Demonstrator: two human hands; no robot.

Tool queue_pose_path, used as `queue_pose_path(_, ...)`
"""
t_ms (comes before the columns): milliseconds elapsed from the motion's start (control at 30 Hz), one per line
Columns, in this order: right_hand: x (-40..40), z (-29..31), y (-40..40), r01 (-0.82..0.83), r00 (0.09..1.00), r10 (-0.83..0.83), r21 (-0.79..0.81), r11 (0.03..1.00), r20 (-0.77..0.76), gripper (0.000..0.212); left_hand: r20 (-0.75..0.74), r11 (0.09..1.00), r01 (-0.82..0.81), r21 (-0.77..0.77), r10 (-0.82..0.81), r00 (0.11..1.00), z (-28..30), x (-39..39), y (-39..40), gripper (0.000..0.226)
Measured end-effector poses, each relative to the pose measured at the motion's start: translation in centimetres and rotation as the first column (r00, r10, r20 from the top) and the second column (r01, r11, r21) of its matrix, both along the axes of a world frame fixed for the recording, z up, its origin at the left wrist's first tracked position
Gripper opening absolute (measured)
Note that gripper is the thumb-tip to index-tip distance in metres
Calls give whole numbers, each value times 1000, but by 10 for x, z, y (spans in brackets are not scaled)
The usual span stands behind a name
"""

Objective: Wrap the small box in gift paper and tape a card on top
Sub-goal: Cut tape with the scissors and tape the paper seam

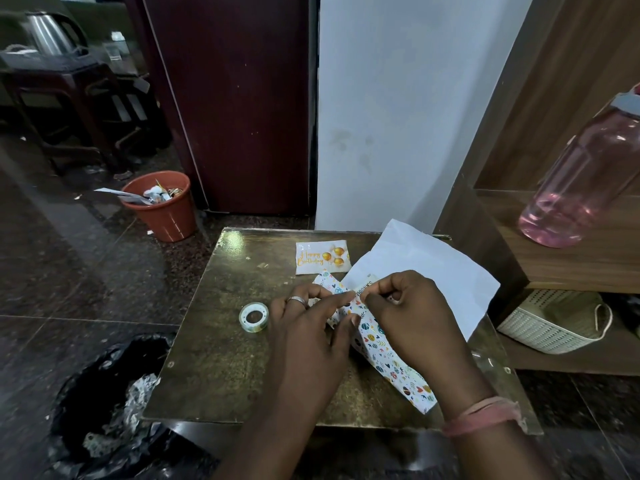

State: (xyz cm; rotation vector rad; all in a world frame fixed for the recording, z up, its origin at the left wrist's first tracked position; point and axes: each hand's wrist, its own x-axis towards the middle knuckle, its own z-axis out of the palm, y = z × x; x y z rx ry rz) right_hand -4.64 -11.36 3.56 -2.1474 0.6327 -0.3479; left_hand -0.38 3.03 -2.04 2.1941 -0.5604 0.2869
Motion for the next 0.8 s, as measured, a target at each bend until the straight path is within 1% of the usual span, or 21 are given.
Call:
queue_pose_path(167,4,-1,9,36,999,-36,-65,997,0,14,7,1000,-3,15,3,1000,0,0,0,33)
queue_pose_path(267,5,-1,11,49,999,-49,-70,996,-4,15,16,1000,-8,28,8,1000,0,-1,1,38)
queue_pose_path(367,5,-1,11,52,999,-53,-66,996,-3,16,66,999,13,40,-15,998,2,-3,1,44)
queue_pose_path(500,4,-3,9,63,998,-64,-66,996,-7,16,133,997,36,66,-44,990,1,-2,0,41)
queue_pose_path(600,4,-5,9,70,998,-70,-62,996,0,14,117,996,12,85,-22,993,0,-2,2,35)
queue_pose_path(733,6,-8,11,105,994,-105,-67,992,12,7,117,991,8,131,-23,993,1,-2,5,43)
queue_pose_path(767,6,-8,11,112,994,-111,-79,991,7,15,121,990,5,138,-22,992,1,-1,6,43)
queue_pose_path(800,5,-8,10,113,993,-115,-83,990,-10,33,125,990,1,144,-19,992,1,-1,5,42)
